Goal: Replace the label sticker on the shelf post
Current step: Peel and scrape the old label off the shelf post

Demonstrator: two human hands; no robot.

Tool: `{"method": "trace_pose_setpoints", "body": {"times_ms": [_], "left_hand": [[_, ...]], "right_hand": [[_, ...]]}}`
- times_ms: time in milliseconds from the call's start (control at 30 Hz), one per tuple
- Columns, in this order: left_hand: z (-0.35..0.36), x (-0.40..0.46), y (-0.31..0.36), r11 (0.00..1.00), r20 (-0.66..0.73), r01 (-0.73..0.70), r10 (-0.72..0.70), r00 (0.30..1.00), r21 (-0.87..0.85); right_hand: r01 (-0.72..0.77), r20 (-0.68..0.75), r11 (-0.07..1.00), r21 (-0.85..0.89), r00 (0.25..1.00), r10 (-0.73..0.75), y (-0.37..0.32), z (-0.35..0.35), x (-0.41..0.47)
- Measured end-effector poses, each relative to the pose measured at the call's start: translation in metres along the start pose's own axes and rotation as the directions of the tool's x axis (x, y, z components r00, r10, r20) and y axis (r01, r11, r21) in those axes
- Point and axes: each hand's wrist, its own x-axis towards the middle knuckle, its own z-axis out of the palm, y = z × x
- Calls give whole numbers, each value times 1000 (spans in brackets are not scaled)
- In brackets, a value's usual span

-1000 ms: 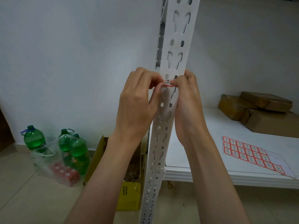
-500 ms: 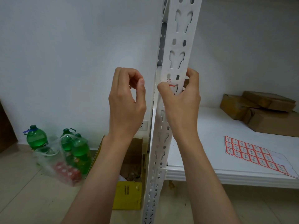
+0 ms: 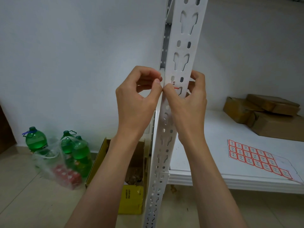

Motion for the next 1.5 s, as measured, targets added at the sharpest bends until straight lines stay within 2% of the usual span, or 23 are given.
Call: {"method": "trace_pose_setpoints", "body": {"times_ms": [267, 500, 767, 900, 1100, 1333, 1500], "left_hand": [[-9, 3, -2, 997, 69, 48, -44, 997, -56], [-7, 5, -1, 990, 71, 118, -112, 991, -82], [-8, 8, 4, 996, 91, 47, -54, 994, 77], [-6, 9, 1, 996, 151, 74, -81, 985, 49], [-10, 12, 2, 997, 119, 72, -77, 990, 41], [-7, 10, 0, 998, 129, 45, -51, 990, 54], [-6, 9, -1, 997, 121, 42, -51, 991, 70]], "right_hand": [[41, 10, 999, -5, 999, -41, 0, -1, 3], [40, 23, 999, -14, 999, -40, 2, -3, 4], [33, 42, 999, -23, 999, -32, -1, -6, 3], [52, 33, 997, -61, 998, -50, -1, -6, 3], [69, 9, 988, -136, 998, -69, -6, -4, 3], [86, 49, 975, -205, 996, -77, -3, 1, 3], [82, 108, 985, -149, 992, -66, 2, 7, 4]]}}
